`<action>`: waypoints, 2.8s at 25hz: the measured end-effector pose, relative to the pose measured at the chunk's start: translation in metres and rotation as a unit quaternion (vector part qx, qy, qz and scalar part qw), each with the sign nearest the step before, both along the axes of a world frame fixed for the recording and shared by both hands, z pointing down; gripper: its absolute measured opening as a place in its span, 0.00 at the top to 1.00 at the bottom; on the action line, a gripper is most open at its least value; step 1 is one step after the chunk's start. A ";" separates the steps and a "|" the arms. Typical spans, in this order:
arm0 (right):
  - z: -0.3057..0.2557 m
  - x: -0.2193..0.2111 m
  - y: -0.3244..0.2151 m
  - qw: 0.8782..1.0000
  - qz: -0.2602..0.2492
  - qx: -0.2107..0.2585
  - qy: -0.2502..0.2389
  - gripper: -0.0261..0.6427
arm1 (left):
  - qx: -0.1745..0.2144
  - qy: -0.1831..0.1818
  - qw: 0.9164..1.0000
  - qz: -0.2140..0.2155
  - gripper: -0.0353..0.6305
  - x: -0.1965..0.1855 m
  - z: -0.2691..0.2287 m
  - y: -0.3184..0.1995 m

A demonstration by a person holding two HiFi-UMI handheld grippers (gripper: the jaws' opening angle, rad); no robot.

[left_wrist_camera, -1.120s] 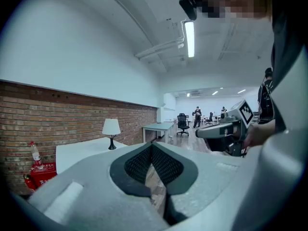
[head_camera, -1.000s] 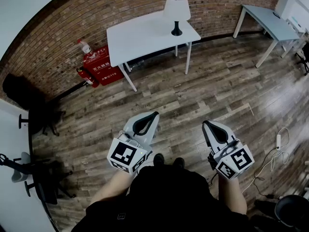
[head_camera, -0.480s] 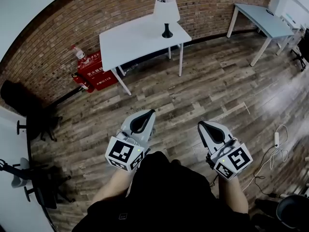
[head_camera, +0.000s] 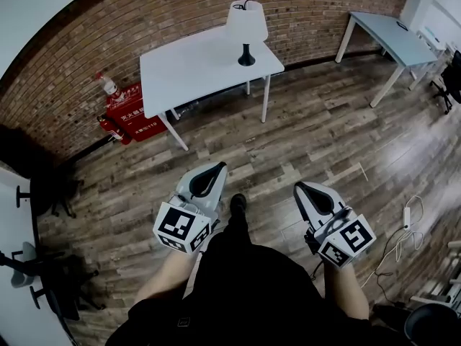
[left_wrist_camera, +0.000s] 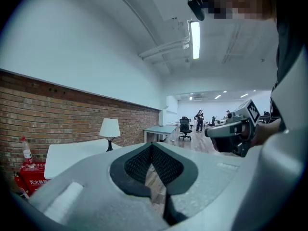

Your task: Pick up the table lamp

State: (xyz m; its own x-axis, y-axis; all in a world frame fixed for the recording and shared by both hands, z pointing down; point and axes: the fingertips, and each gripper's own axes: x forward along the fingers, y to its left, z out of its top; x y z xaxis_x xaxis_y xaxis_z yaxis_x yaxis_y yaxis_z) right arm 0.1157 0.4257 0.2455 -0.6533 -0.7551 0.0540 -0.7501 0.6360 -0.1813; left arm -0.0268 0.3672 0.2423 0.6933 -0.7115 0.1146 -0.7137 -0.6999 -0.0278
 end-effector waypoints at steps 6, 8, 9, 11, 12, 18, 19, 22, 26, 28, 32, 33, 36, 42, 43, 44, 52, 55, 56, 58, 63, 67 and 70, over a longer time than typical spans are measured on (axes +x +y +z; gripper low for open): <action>0.008 -0.001 -0.090 1.000 0.006 -0.010 0.001 0.95 | -0.006 0.009 1.000 0.002 0.94 -0.005 0.004 -0.086; 0.002 -0.003 -0.124 1.000 0.012 -0.005 0.001 0.95 | -0.006 0.007 1.000 0.006 0.94 -0.009 0.001 -0.118; 0.000 -0.005 -0.140 1.000 0.014 -0.002 0.005 0.95 | -0.007 0.006 1.000 0.008 0.94 -0.011 0.000 -0.134; -0.003 -0.012 -0.171 1.000 0.017 -0.001 0.010 0.95 | -0.011 0.004 1.000 0.012 0.94 -0.016 -0.001 -0.162; -0.003 -0.016 -0.186 1.000 0.017 -0.001 0.010 0.95 | -0.013 0.003 1.000 0.014 0.94 -0.019 -0.002 -0.176; -0.012 -0.044 -0.268 1.000 0.016 0.012 0.005 0.95 | -0.015 -0.002 0.999 0.034 0.94 -0.035 -0.002 -0.253; -0.013 -0.048 -0.278 1.000 0.016 0.012 0.005 0.95 | -0.016 -0.005 0.999 0.039 0.94 -0.036 -0.002 -0.262; -0.016 -0.051 -0.307 1.000 0.021 0.010 0.006 0.95 | -0.019 -0.008 0.999 0.045 0.94 -0.040 -0.002 -0.287; -0.012 -0.051 -0.339 1.000 0.025 0.001 0.011 0.95 | -0.022 -0.003 0.999 0.043 0.94 -0.044 -0.002 -0.317; -0.007 -0.052 -0.354 1.000 0.025 -0.006 0.012 0.95 | -0.027 -0.002 0.999 0.041 0.94 -0.044 0.001 -0.332; 0.001 -0.049 -0.383 1.000 0.019 -0.014 0.014 0.95 | -0.038 -0.002 0.998 0.040 0.94 -0.037 0.009 -0.364; 0.004 -0.046 -0.390 1.000 0.018 -0.016 0.013 0.95 | -0.041 -0.002 0.998 0.041 0.94 -0.034 0.011 -0.372; 0.010 -0.037 -0.416 1.000 0.017 -0.024 0.006 0.95 | -0.048 -0.007 0.998 0.043 0.94 -0.020 0.017 -0.393; 0.026 -0.021 -0.469 0.999 -0.002 -0.039 -0.005 0.95 | -0.059 -0.012 0.997 0.038 0.94 0.010 0.030 -0.441; 0.029 -0.017 -0.477 0.999 -0.004 -0.042 -0.008 0.95 | -0.061 -0.011 0.997 0.036 0.94 0.015 0.032 -0.449; 0.032 -0.013 -0.485 0.999 -0.007 -0.047 -0.011 0.95 | -0.062 -0.012 0.997 0.033 0.94 0.021 0.033 -0.457; 0.058 0.020 -0.527 0.995 -0.039 -0.081 -0.031 0.95 | -0.057 0.000 0.998 0.002 0.94 0.054 0.057 -0.515; 0.073 0.020 -0.536 0.994 -0.048 -0.096 -0.026 0.95 | -0.064 0.010 0.998 0.010 0.94 0.061 0.066 -0.530; 0.078 0.020 -0.539 0.993 -0.047 -0.101 -0.025 0.95 | -0.066 0.013 0.998 0.012 0.94 0.063 0.069 -0.535; 0.086 0.020 -0.542 0.993 -0.041 -0.108 -0.025 0.95 | -0.075 0.016 0.997 0.016 0.94 0.067 0.076 -0.544; 0.104 0.017 -0.549 0.992 -0.028 -0.123 -0.025 0.95 | -0.089 -0.005 0.995 0.038 0.94 0.072 0.101 -0.565; 0.117 0.015 -0.562 0.992 -0.004 -0.126 -0.025 0.95 | -0.098 -0.015 0.994 0.055 0.94 0.073 0.124 -0.578; 0.136 0.006 -0.579 0.993 0.021 -0.120 -0.010 0.95 | -0.097 -0.027 0.994 0.049 0.94 0.065 0.143 -0.591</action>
